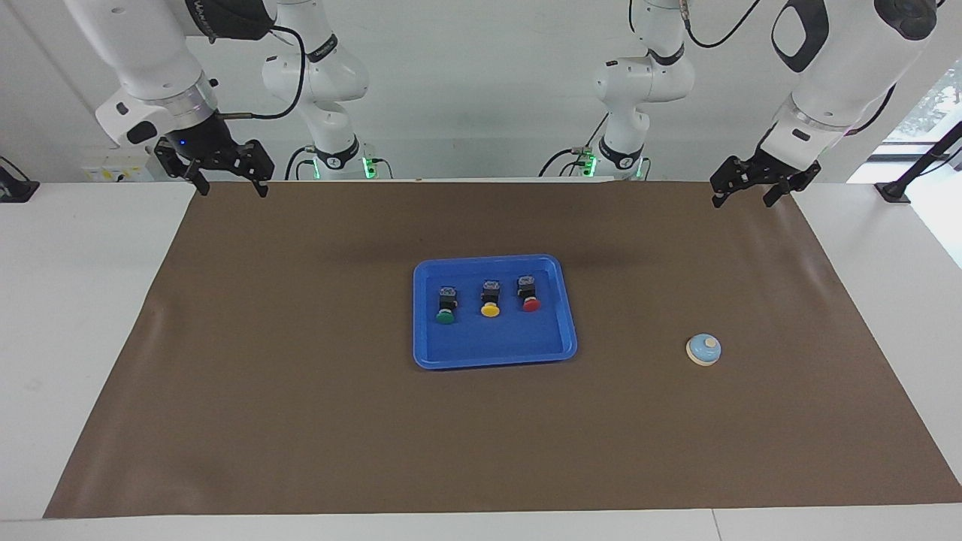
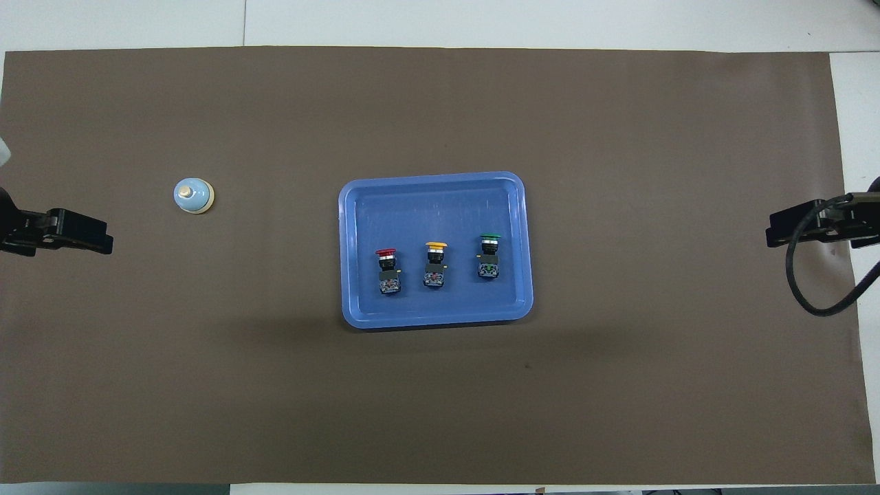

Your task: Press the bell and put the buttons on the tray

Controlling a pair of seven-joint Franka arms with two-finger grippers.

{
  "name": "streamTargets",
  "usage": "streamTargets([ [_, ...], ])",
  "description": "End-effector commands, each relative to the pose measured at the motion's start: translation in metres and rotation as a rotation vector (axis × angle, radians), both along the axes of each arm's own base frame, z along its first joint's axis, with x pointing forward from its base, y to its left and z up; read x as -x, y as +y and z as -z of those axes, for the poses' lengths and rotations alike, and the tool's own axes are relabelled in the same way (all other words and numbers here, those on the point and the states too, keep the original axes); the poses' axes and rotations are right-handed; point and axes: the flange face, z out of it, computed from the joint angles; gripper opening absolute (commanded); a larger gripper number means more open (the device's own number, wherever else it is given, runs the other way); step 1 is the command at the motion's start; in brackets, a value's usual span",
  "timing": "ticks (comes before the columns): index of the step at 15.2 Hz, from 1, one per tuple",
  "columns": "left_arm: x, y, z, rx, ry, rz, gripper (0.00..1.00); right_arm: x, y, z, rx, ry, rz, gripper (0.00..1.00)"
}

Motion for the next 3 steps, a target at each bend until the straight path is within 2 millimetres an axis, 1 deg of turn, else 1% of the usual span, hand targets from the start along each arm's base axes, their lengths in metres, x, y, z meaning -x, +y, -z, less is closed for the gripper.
streamTargets([
  [1, -0.0004, 0.0019, -0.0053, -0.004, 0.004, 0.008, 1.00, 0.0057, -0.0032, -0.0005, 0.003, -0.003, -0.015, 1.00],
  [3, -0.0013, 0.0011, -0.0062, -0.003, 0.000, 0.011, 1.00, 0.0057, -0.0032, -0.0005, 0.003, -0.003, -0.015, 1.00],
])
